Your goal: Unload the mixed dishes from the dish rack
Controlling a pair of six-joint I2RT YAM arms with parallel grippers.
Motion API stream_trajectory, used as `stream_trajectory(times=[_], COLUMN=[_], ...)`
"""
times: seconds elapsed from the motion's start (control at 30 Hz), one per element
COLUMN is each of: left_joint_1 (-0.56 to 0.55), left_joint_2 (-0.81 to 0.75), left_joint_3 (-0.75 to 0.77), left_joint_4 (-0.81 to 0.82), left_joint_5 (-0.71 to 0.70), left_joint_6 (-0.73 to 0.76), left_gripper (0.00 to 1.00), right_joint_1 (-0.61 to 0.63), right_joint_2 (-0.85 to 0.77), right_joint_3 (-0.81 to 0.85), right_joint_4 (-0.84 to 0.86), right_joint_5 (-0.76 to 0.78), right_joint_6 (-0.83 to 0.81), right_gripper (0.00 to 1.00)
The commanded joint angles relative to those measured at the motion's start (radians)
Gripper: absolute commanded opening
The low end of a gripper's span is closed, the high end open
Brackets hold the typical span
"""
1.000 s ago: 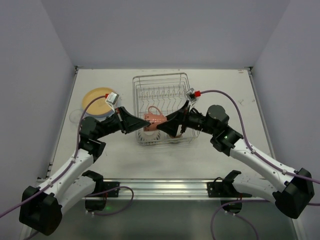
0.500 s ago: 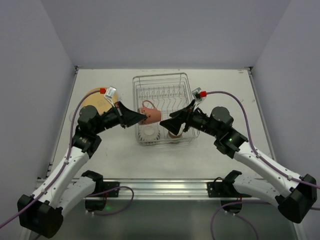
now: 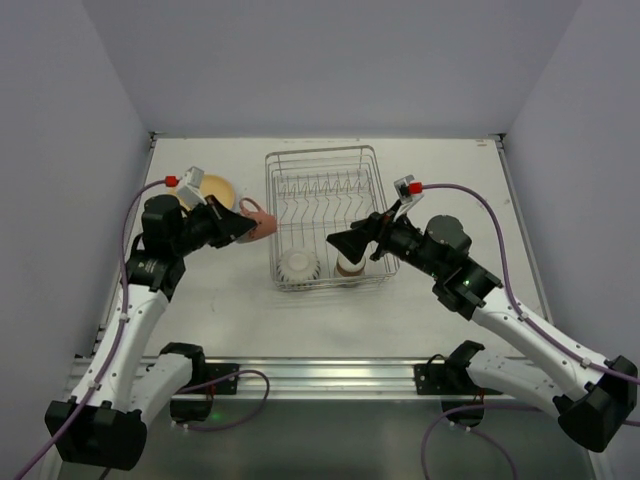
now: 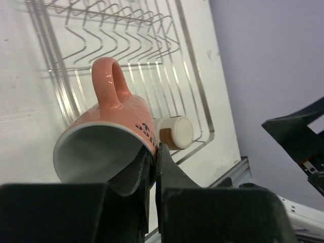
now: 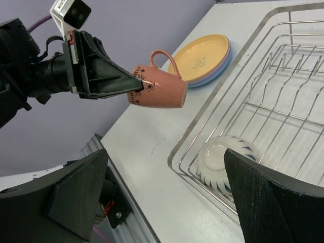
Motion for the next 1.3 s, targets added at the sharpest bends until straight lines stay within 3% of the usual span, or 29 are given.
stream_trajectory(times=[0.0, 0.23, 0.53, 1.27], left_joint_1=[0.009, 0.009, 0.009, 0.010], left_joint_2=[0.009, -0.007, 0.045, 0.318], left_joint_3=[0.117, 0.157, 0.112, 0.092], left_joint_4=[-0.160, -0.335, -0.372, -0.263], left_joint_5=[-0.143, -0.419, -0.611, -0.848], left_joint_6=[0.111, 0.164, 0.191, 0.060], left_gripper=[0.00, 0.00, 0.00, 0.00], right_joint_1=[-0.006, -0.006, -0.006, -0.034], right_joint_2=[-0.018, -0.006, 0.005, 0.125], right_joint_3=[-0.011, -0.011, -0.023, 0.013], right_joint_4=[0.006, 0.009, 0.020, 0.014], right_joint_5=[0.035, 0.038, 0.032, -0.009], right_joint_6=[-0.019, -0.015, -0.011, -0.055], right_gripper=[0.99, 0.99, 0.99, 0.99])
